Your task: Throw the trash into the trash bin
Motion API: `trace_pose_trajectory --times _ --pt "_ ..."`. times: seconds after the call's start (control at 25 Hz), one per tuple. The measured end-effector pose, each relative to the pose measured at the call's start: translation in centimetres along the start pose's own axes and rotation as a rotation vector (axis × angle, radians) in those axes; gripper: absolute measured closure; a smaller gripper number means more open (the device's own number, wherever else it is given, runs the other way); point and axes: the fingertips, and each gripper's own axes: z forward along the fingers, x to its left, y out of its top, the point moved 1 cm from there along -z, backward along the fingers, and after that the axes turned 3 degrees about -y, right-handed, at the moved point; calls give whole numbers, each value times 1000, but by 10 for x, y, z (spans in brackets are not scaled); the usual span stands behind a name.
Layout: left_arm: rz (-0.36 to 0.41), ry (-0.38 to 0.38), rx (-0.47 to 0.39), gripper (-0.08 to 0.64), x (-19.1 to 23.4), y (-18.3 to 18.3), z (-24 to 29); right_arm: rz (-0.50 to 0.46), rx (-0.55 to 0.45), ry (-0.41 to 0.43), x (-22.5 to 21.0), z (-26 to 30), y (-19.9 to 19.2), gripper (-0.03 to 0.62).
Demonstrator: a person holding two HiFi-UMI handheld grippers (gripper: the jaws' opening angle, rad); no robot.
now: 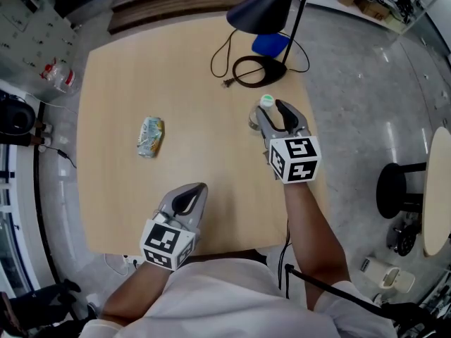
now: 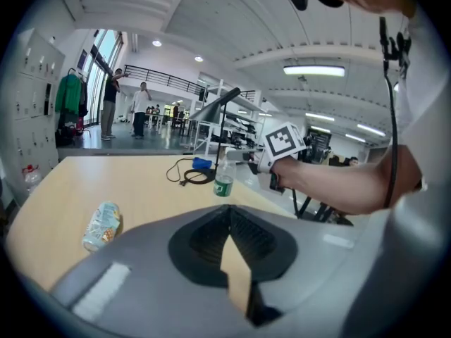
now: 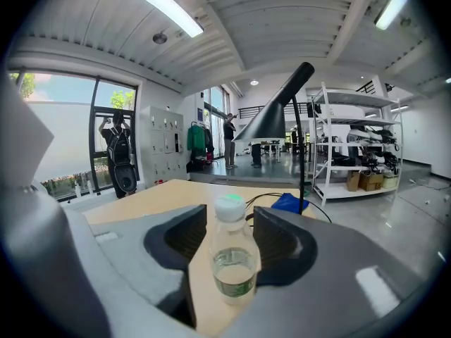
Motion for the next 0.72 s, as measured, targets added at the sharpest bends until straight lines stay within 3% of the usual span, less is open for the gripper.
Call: trace_pose_trajectory --times 0.24,0.72 --pt "-19 8 8 552 4 -4 -1 7 13 -4 1 16 -1 391" --pt "-43 3 -14 552 5 -10 -5 -79 13 -17 6 8 2 434"
